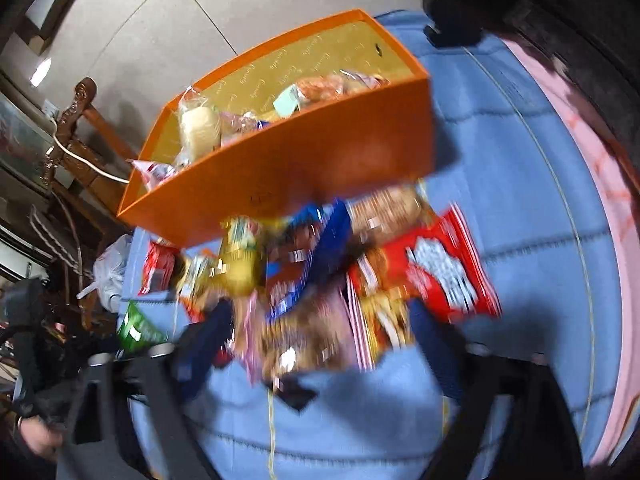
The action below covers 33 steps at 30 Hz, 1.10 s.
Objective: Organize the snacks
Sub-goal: 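Grasp the blue cookie bag with the right gripper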
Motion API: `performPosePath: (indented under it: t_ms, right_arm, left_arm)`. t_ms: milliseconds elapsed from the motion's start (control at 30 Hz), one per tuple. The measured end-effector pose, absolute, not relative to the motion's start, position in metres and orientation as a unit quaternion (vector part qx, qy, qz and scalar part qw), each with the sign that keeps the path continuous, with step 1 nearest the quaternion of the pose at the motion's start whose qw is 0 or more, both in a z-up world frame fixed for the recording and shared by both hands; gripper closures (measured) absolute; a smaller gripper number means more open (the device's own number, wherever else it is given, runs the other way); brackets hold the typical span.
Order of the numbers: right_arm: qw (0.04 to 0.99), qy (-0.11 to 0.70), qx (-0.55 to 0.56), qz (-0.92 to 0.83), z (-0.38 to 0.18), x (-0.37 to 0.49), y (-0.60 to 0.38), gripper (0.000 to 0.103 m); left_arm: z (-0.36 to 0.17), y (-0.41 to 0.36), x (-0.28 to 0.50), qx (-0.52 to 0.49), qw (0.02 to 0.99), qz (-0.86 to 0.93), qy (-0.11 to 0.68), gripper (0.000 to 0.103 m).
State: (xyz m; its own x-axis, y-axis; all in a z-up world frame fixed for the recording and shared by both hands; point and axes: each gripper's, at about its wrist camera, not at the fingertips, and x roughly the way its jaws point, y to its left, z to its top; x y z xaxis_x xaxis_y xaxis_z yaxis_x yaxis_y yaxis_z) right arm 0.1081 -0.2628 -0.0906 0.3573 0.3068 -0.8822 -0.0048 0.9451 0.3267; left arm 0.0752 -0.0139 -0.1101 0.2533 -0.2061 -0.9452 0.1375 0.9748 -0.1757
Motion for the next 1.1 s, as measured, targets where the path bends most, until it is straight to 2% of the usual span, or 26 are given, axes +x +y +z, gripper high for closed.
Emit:
performPosePath:
  t_ms: [167,233,333,367,400,467,533,567,600,633,667,933,1100]
  right_arm:
    - [0.802,0.572,0.149,0.088,-0.110,0.143,-0.247,0.025]
    - [0.788,0.592,0.147,0.079,-0.125,0.153,-0.243,0.037]
    - [0.772,0.609,0.152,0.095,-0.144,0.162,-0.237,0.045]
    - [0.772,0.609,0.148,0.105,-0.145,0.163,-0.234,0.057]
    - [0.770,0.610,0.147,0.116,-0.145,0.164,-0.232,0.059]
    - [0.765,0.615,0.139,0.130,-0.144,0.165,-0.231,0.061]
    - [0.759,0.614,0.164,0.139,-0.141,0.161,-0.239,0.062]
    - [0.760,0.610,0.173,0.143,-0.136,0.157,-0.245,0.062]
    - [0.764,0.604,0.174,0.146,-0.131,0.152,-0.249,0.062]
    - [0.769,0.597,0.172,0.151,-0.123,0.144,-0.255,0.062]
    - [0.772,0.593,0.169,0.155,-0.117,0.137,-0.258,0.062]
    - [0.763,0.611,0.065,0.201,-0.102,0.055,-0.264,0.062]
    - [0.752,0.622,0.071,0.206,-0.114,0.019,-0.259,0.062]
  left_arm:
    - [-0.110,-0.008,0.076,-0.036,0.790,-0.101,0.604,0.056]
    - [-0.115,-0.005,0.078,-0.037,0.788,-0.094,0.608,0.056]
    - [-0.126,0.001,0.083,-0.041,0.780,-0.087,0.618,0.055]
    - [-0.129,0.001,0.084,-0.041,0.779,-0.088,0.620,0.055]
    - [-0.132,0.001,0.085,-0.037,0.778,-0.088,0.621,0.052]
    - [-0.138,-0.002,0.086,-0.029,0.776,-0.084,0.625,0.038]
    - [-0.143,-0.003,0.088,-0.023,0.775,-0.085,0.626,0.037]
    - [-0.144,-0.003,0.088,-0.023,0.773,-0.090,0.628,0.033]
    - [-0.145,-0.005,0.088,-0.022,0.771,-0.097,0.629,0.026]
    - [-0.145,-0.006,0.087,-0.011,0.773,-0.097,0.626,0.014]
    - [-0.144,-0.007,0.087,-0.003,0.777,-0.096,0.622,0.012]
    - [-0.142,0.002,0.085,0.011,0.772,-0.100,0.627,0.012]
    - [-0.146,0.009,0.081,0.004,0.765,-0.110,0.635,0.012]
